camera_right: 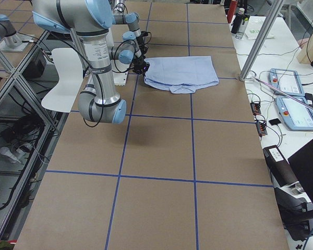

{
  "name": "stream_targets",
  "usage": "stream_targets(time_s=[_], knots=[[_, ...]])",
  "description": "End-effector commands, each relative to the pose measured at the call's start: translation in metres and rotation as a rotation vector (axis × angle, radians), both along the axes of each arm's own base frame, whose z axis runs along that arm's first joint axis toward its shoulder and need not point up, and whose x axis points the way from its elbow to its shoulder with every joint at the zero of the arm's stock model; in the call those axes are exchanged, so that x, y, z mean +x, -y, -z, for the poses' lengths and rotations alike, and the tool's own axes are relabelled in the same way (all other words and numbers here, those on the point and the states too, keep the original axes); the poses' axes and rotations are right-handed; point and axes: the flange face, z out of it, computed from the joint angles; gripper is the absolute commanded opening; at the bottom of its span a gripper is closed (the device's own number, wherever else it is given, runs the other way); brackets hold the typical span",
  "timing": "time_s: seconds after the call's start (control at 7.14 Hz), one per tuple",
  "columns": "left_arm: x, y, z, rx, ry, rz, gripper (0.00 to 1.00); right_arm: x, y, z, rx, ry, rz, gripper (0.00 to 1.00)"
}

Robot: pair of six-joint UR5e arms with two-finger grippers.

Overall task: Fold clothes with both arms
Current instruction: 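Lift the near edge with both grippers and fold it over toward the far edge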

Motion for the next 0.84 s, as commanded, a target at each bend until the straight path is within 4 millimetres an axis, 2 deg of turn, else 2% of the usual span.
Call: stream_targets(time_s=[0.0, 0.14, 0.28, 0.56, 0.7], knots=[[-0.012, 0.004, 0.018, 0.004, -0.038, 0.007, 0.0, 0.003, 0.001, 0.003, 0.001, 0.006, -0.003, 0.0], [-0.029, 0.007, 0.036, 0.013, -0.078, 0.01, 0.0, 0.013, 0.004, 0.012, 0.003, 0.031, -0.012, 0.0], [-0.032, 0.006, 0.041, 0.013, -0.064, 0.006, 0.0, 0.021, 0.009, 0.015, 0.005, 0.042, -0.023, 0.0], [-0.05, 0.028, 0.053, 0.064, -0.061, 0.015, 0.0, 0.038, 0.041, 0.023, 0.007, 0.045, -0.083, 0.0], [-0.064, 0.047, 0.07, 0.101, -0.08, 0.029, 0.0, 0.045, 0.05, 0.026, 0.008, 0.04, -0.103, 0.0]])
